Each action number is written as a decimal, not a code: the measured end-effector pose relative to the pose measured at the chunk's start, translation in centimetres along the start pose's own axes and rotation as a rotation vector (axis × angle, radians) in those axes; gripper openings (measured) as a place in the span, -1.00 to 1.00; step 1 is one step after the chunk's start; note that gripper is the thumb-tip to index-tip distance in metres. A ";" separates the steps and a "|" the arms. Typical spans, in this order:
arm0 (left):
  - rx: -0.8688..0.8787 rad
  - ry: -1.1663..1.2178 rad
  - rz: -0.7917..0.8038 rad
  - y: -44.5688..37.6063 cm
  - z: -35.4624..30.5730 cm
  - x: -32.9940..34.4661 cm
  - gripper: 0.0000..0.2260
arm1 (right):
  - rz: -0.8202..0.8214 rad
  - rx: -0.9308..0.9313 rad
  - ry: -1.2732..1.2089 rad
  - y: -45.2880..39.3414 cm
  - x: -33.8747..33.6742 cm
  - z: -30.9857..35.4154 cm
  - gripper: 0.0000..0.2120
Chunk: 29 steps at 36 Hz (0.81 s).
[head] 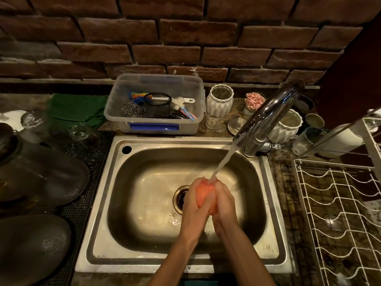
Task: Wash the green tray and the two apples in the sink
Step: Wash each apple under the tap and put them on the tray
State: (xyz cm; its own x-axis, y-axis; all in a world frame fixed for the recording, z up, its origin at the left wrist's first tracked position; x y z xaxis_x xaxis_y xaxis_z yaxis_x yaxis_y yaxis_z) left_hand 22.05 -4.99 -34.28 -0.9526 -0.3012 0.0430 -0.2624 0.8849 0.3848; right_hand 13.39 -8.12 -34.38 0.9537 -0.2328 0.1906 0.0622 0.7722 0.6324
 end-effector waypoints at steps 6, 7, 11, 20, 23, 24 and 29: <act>-0.048 0.188 -0.195 -0.7 -0.6 -0.4 -0.84 | 0.255 -0.137 0.099 0.5 0.6 0.2 -0.61; -0.068 0.202 -0.218 -0.9 -0.7 -0.6 -0.84 | 0.296 -0.150 0.094 0.5 0.5 -0.1 -0.50; -0.172 0.154 -0.218 -1.8 -0.8 -1.2 -0.77 | 0.387 -0.246 0.252 0.3 -1.0 -0.7 -0.48; -0.271 0.192 0.019 -0.8 0.3 1.0 -0.65 | 0.006 -0.418 0.318 0.0 -1.9 -0.2 -0.82; -0.155 0.102 0.033 -0.9 0.2 1.0 -0.50 | -0.115 -0.331 0.217 -0.3 -1.6 -0.2 -0.79; -0.136 0.085 0.038 -1.0 0.4 0.8 -0.54 | -0.141 -0.284 0.188 -0.5 -1.6 -0.4 -0.76; -0.057 -0.099 0.070 -0.8 1.2 0.2 -0.63 | -0.163 -0.053 0.090 -0.8 -1.6 -1.6 -0.66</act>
State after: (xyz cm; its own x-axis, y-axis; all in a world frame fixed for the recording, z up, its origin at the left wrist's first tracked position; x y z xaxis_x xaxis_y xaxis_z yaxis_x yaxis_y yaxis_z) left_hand 21.84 -5.33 -35.68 -0.9796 -0.2000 -0.0185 -0.1879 0.8800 0.4362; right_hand 12.34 -7.45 -36.43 0.9522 -0.3049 0.0195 0.2308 0.7595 0.6081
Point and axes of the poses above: each hand's wrist, its own y-axis away from the middle knuckle, its own x-axis out of the palm, z = x × y, the point moved 5 cm from there along -y, towards the middle knuckle, and after that the axes turned 2 degrees about -x, right-handed, at the moved point
